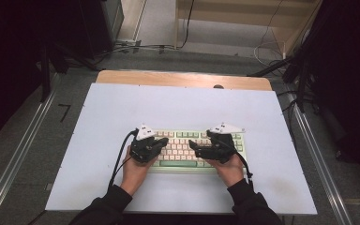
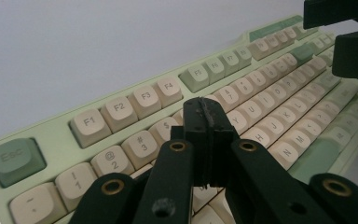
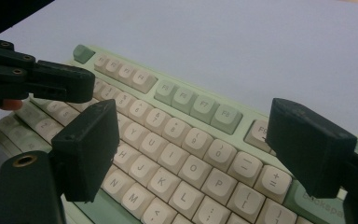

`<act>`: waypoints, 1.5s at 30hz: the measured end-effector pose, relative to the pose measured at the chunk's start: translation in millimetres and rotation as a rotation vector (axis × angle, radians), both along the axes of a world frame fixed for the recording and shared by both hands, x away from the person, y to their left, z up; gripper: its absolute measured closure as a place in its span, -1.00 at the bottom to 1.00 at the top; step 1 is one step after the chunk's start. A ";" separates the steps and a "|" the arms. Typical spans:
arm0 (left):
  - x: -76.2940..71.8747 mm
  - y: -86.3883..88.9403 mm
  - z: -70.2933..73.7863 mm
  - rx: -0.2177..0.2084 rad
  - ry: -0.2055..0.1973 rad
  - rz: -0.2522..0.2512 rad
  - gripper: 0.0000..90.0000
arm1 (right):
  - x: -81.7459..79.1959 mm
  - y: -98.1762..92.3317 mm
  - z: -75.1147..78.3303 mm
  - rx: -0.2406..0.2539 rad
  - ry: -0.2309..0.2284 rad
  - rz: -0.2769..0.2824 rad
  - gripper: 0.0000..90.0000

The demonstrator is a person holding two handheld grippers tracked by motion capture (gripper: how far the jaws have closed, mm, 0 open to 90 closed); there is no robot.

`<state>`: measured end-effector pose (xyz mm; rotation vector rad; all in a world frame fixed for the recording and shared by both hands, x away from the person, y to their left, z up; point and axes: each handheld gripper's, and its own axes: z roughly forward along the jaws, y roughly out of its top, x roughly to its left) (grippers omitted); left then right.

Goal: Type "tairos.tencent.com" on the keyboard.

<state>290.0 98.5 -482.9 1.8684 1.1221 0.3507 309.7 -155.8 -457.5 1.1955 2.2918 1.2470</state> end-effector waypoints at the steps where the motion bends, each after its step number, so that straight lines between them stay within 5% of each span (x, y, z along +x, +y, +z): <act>1: 1.1 -1.5 -0.7 0.002 0.006 -0.002 1.00 | 0.0 -0.2 0.0 -0.001 0.000 -0.001 -0.66; 8: 4.1 -9.7 -4.4 0.047 0.035 -0.024 1.00 | 0.3 -0.7 -0.5 -0.002 0.002 -0.003 -0.66; 29: 6.4 -9.7 -7.4 0.043 0.077 -0.033 1.00 | 0.4 -0.8 -1.3 -0.007 -0.001 -0.007 -0.63; 33: 3.9 -5.7 -1.4 0.004 0.047 -0.022 0.79 | 0.1 -1.0 -1.6 -0.010 0.002 -0.010 -0.63; 35: 2.1 -3.8 1.9 -0.006 0.026 -0.007 0.39 | 0.3 -1.8 -1.4 -0.009 0.002 -0.012 -0.62; 39: -0.1 2.1 7.1 -0.042 0.001 0.009 0.06 | 0.5 -2.9 -1.1 -0.009 0.000 -0.015 -0.61; 45: -8.7 6.5 9.0 -0.076 -0.031 0.033 -0.15 | 0.3 -4.7 -0.2 -0.008 -0.002 -0.021 -0.58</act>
